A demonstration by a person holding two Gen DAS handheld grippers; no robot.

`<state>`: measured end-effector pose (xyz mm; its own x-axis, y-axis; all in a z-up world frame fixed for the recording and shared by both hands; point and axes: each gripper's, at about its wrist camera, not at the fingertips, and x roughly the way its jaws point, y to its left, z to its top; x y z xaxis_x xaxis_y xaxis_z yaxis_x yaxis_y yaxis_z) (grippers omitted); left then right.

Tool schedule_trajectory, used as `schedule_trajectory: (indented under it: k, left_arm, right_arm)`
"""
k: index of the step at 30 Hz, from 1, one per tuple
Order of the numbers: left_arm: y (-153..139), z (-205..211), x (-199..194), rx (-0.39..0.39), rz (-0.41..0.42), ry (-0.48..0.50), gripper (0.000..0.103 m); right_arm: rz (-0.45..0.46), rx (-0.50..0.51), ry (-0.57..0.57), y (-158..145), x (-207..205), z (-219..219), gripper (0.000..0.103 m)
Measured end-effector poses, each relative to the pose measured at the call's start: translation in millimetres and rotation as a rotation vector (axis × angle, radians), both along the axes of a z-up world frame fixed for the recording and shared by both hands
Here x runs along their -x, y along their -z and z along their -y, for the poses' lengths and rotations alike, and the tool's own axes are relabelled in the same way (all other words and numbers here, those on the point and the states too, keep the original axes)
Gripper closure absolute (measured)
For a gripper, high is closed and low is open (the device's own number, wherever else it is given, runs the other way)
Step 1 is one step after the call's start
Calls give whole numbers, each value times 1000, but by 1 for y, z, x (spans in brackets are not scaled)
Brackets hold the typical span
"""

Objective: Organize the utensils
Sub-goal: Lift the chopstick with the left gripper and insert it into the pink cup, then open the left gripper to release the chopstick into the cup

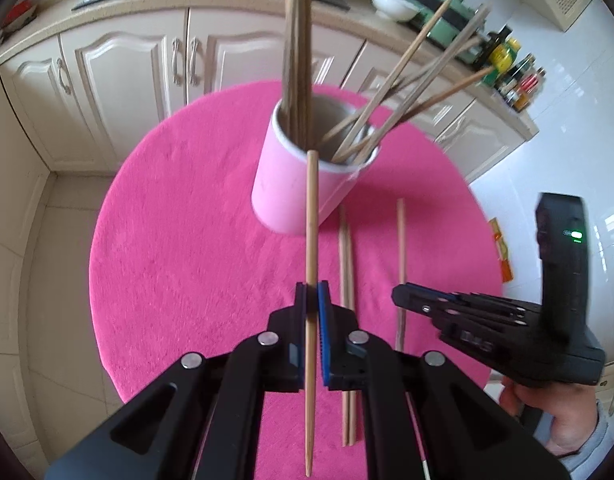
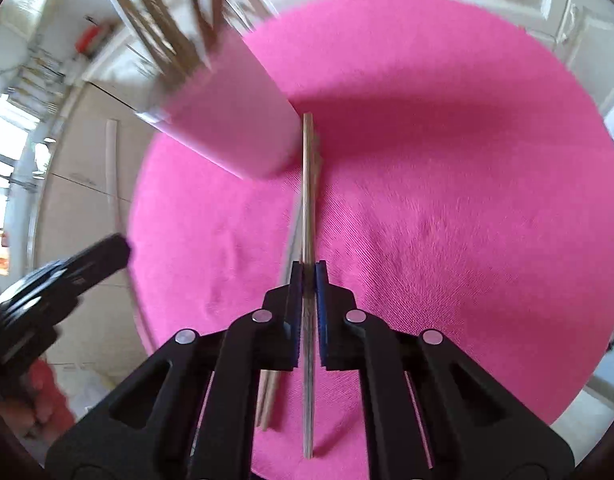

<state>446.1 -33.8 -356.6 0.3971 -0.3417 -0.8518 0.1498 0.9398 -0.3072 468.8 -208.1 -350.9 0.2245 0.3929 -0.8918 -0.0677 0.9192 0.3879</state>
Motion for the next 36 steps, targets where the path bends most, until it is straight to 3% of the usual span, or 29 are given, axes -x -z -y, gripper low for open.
schedule_trajectory:
  k: [8,13,26,36]
  left_arm:
    - [-48,1,2,65,183,-5,97]
    - [-69,1,-5,85,270,-31,97]
    - [-121,-7,-59,87,518,-144,97]
    - [-112,0,-84,76,617,-181,97]
  right_arm:
    - [133,-162,-34,-57,10,12,97]
    - [215,-194,-43,-87,1,12,97]
    - [512,-157,-26,-176,-45,2,97]
    - [646,-60,8,-186,-62,-12,97]
